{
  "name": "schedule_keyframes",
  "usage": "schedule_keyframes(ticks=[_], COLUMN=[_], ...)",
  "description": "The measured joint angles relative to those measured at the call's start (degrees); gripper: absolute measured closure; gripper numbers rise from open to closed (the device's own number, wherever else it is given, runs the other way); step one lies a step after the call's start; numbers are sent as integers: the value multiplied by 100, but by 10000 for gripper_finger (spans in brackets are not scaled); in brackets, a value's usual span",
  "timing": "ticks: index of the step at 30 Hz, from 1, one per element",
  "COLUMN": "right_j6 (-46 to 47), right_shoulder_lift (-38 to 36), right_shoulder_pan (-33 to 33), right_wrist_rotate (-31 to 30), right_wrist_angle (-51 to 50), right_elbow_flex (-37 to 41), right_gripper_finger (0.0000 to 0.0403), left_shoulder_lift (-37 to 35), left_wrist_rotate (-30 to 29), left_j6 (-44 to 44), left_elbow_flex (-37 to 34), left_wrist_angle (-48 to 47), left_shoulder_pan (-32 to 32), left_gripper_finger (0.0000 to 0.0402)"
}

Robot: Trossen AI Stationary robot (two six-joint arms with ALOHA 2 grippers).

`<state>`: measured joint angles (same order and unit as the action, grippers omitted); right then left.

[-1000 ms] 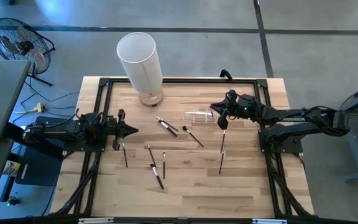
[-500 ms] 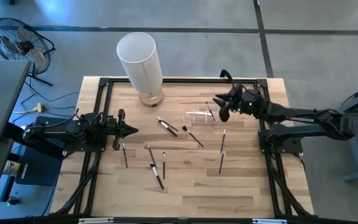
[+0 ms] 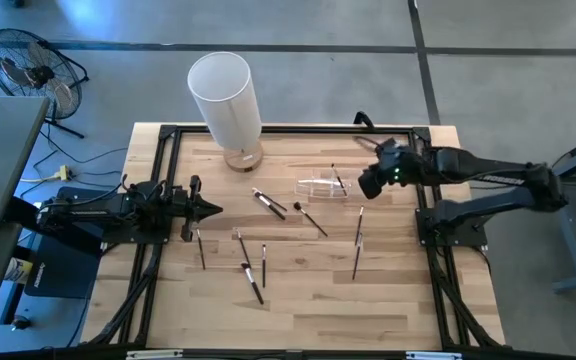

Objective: Put items in baskets/containers
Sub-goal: Put the black eyeshadow brush into the transparent organizer

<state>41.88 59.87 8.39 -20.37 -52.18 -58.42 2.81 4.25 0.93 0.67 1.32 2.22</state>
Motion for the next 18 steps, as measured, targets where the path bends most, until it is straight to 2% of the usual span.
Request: schedule_keyframes(ticks=[5, 11, 15, 18], right_j6=[1486, 3160, 3630, 3797], right_shoulder_lift=[759, 1717, 2332, 2602], right_shoulder_pan=[-417, -520, -512, -457], right_wrist_rotate=[2, 478, 655, 735], right_wrist_angle=[-687, -1338, -1480, -1124], right_elbow_flex=[-247, -250, -242, -30], right_gripper_finger=[302, 302, 302, 302], left_shoulder_lift=[-1, -1, 0, 0], left_wrist_rotate=[0, 0, 0, 1], left_j6=[1, 0, 1, 1], left_elbow_flex=[0, 0, 0, 0], left_wrist_angle=[0, 0, 0, 0], left_shoulder_pan=[2, 2, 2, 0], left_gripper_finger=[401, 401, 401, 401])
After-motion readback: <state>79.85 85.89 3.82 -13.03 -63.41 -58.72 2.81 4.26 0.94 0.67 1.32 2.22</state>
